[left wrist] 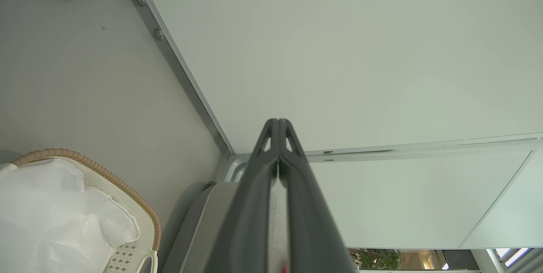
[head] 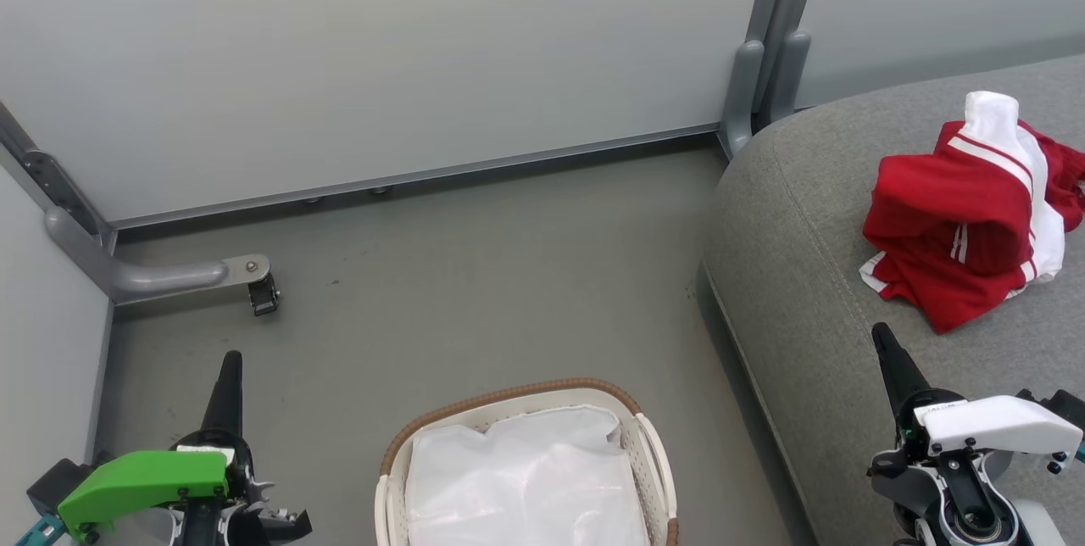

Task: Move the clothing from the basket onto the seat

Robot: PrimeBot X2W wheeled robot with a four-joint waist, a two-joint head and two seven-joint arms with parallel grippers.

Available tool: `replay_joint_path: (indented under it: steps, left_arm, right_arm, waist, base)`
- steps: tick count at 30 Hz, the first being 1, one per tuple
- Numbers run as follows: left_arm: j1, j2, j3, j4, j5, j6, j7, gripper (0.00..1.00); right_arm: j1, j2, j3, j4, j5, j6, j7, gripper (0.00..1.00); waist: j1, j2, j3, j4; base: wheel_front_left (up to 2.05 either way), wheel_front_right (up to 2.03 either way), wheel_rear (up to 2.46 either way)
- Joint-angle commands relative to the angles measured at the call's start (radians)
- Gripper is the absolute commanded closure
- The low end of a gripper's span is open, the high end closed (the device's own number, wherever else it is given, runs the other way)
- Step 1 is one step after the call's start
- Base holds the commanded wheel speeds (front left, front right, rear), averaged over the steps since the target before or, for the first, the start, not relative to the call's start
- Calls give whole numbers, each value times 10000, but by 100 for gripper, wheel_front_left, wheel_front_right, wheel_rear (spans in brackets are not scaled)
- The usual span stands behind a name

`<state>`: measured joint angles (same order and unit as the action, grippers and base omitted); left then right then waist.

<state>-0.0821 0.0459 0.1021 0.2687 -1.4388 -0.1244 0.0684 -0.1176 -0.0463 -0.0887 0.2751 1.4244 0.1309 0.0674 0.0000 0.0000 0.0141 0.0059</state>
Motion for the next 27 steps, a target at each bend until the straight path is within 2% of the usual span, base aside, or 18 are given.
replay_joint_path:
  steps: [1, 27]
  left_arm:
    - [-219, 68, 56, -72, -221, -84, 60, 100]
    - [-337, 73, 139, -254, -1754, -92, 496, 100]
  right_arm:
    - [77, -61, -59, -92, 227, -2, 67, 100]
    - [145, -66, -281, -333, 1900, -2, 503, 100]
  waist:
    - [0, 0, -6, -3]
    - [0, 0, -110, -59]
  base:
    - [0, 0, 0]
    - [0, 0, 0]
